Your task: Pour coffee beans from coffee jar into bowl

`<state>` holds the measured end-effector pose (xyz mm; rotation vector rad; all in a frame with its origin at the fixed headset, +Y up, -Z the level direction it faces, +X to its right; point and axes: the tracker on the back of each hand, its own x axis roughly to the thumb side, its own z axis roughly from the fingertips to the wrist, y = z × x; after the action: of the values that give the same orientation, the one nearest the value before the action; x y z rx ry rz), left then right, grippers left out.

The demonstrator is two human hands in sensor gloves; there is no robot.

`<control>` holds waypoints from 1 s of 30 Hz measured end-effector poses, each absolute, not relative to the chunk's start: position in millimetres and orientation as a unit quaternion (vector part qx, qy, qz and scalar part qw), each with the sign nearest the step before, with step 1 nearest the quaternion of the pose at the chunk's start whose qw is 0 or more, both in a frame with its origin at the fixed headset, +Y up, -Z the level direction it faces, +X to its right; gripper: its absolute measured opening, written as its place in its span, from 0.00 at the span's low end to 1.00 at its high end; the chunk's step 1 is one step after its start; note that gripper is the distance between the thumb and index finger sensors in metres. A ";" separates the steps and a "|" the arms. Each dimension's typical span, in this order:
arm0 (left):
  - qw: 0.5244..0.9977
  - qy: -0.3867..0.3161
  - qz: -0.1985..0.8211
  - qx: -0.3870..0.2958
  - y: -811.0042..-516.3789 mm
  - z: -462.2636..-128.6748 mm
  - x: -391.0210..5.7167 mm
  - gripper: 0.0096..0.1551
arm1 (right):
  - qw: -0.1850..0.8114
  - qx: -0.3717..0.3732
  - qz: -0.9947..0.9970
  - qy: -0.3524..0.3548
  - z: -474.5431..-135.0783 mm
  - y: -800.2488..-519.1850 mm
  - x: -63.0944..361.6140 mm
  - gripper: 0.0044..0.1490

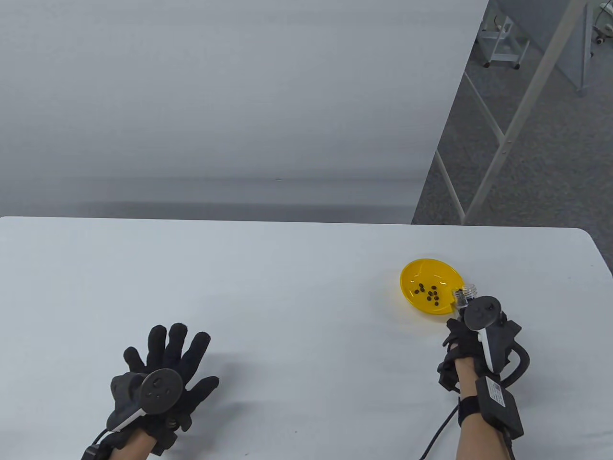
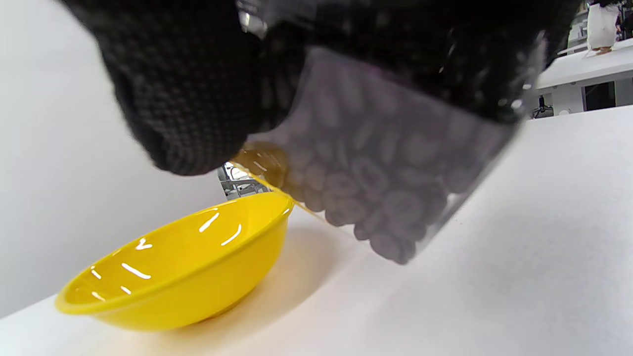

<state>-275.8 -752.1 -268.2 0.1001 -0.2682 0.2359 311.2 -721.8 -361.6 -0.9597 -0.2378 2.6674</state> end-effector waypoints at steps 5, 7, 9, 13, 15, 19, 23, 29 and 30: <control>0.983 -0.133 0.114 0.048 -752.6 -267.7 -275.0 0.53 | 0.172 -0.340 0.920 -0.093 -359.3 -725.5 318.0 0.62; 0.984 -0.133 0.112 0.047 -752.7 -267.5 -274.5 0.53 | 0.183 -0.345 0.915 -0.098 -357.9 -727.7 322.2 0.62; 0.984 -0.132 0.111 0.047 -752.6 -267.4 -274.4 0.53 | 0.194 -0.350 0.911 -0.101 -356.8 -730.3 326.9 0.62; 0.984 -0.131 0.108 0.048 -752.4 -267.5 -274.3 0.53 | 0.223 -0.362 0.899 -0.106 -354.2 -734.6 335.8 0.62; 0.984 -0.131 0.109 0.047 -752.7 -267.7 -274.2 0.53 | 0.237 -0.367 0.893 -0.107 -352.5 -737.4 341.4 0.62; 0.985 -0.131 0.106 0.045 -752.7 -267.8 -273.7 0.53 | 0.255 -0.377 0.883 -0.114 -349.3 -742.9 351.3 0.62; 0.982 -0.129 0.127 0.049 -749.3 -266.6 -273.1 0.53 | 0.265 -0.385 0.876 -0.116 -347.8 -746.9 359.8 0.62; 0.983 -0.131 0.114 0.052 -747.6 -265.5 -272.1 0.53 | 0.294 -0.406 0.857 -0.119 -346.0 -754.8 374.1 0.62; 0.983 -0.130 0.115 0.051 -747.7 -265.5 -272.2 0.53 | 0.299 -0.408 0.854 -0.120 -345.7 -756.0 375.5 0.62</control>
<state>-272.2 -747.7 -265.5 0.1026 -0.2622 0.2311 375.5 -756.0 -345.7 -1.0840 -0.3188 2.2684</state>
